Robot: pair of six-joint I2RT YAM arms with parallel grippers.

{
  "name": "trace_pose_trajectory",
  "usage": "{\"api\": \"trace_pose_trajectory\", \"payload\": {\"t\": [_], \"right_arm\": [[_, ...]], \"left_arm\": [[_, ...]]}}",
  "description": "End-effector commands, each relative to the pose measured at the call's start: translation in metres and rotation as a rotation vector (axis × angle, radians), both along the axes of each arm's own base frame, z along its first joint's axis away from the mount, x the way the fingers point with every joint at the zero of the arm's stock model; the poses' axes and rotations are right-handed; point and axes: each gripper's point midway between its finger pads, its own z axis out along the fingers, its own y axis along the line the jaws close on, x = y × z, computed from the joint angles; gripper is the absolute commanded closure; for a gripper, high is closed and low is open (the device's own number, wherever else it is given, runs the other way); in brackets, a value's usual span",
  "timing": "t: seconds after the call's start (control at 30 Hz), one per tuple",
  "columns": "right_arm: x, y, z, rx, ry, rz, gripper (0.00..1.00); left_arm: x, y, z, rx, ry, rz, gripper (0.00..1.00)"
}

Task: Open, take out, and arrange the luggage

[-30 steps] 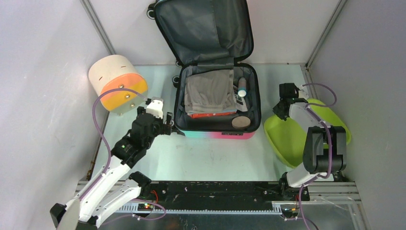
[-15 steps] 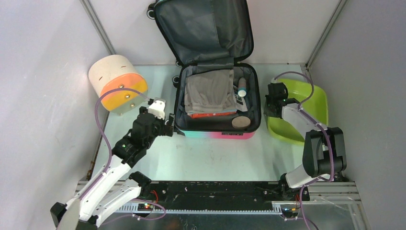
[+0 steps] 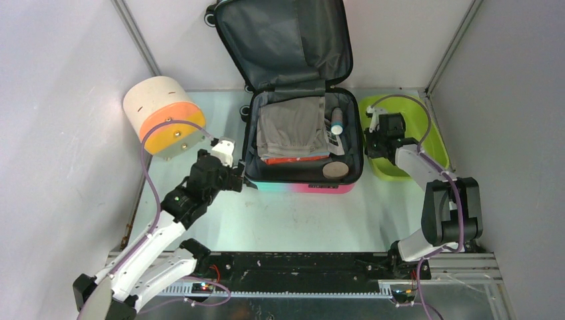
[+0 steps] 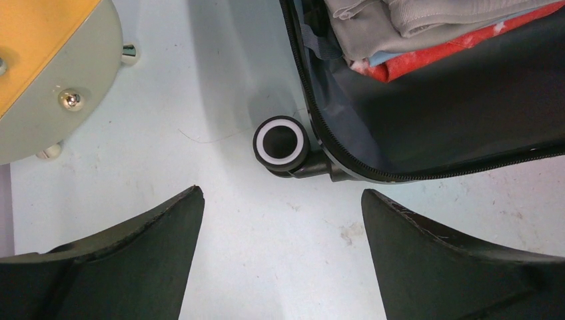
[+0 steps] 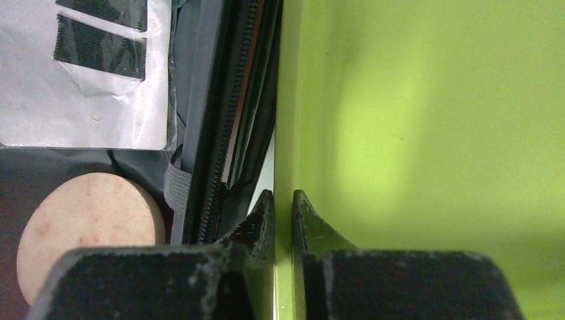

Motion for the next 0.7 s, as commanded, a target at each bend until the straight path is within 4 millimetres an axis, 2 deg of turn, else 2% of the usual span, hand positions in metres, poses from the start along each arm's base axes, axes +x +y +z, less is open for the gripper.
{"api": "trace_pose_trajectory", "payload": {"t": [0.0, 0.13, 0.2, 0.23, 0.27, 0.4, 0.57, 0.67], "right_arm": [[0.013, -0.003, 0.023, 0.046, -0.082, -0.075, 0.81], [0.0, -0.013, 0.051, 0.149, -0.098, -0.181, 0.57], [-0.008, -0.014, 0.08, 0.198, -0.146, -0.215, 0.48], [-0.012, -0.012, 0.085, 0.215, -0.147, -0.221, 0.46], [-0.014, -0.009, 0.099, 0.249, -0.176, -0.228, 0.44], [-0.016, 0.007, 0.131, 0.357, -0.231, -0.26, 0.43], [-0.012, 0.039, 0.149, 0.381, -0.245, -0.236, 0.39], [-0.005, 0.068, 0.153, 0.407, -0.238, -0.204, 0.34]], "left_arm": [[0.003, 0.003, 0.021, -0.022, -0.032, 0.028, 0.05], [-0.002, -0.009, 0.037, -0.1, -0.027, -0.009, 0.04], [-0.003, -0.014, 0.052, -0.139, -0.037, -0.018, 0.03], [-0.004, -0.018, 0.055, -0.156, -0.031, -0.032, 0.02], [-0.002, -0.021, 0.062, -0.168, -0.035, -0.043, 0.02], [0.001, -0.032, 0.068, -0.185, -0.011, -0.073, 0.03], [0.009, -0.023, 0.077, -0.141, -0.043, -0.038, 0.03], [0.013, -0.019, 0.089, -0.145, -0.059, -0.004, 0.02]]}}
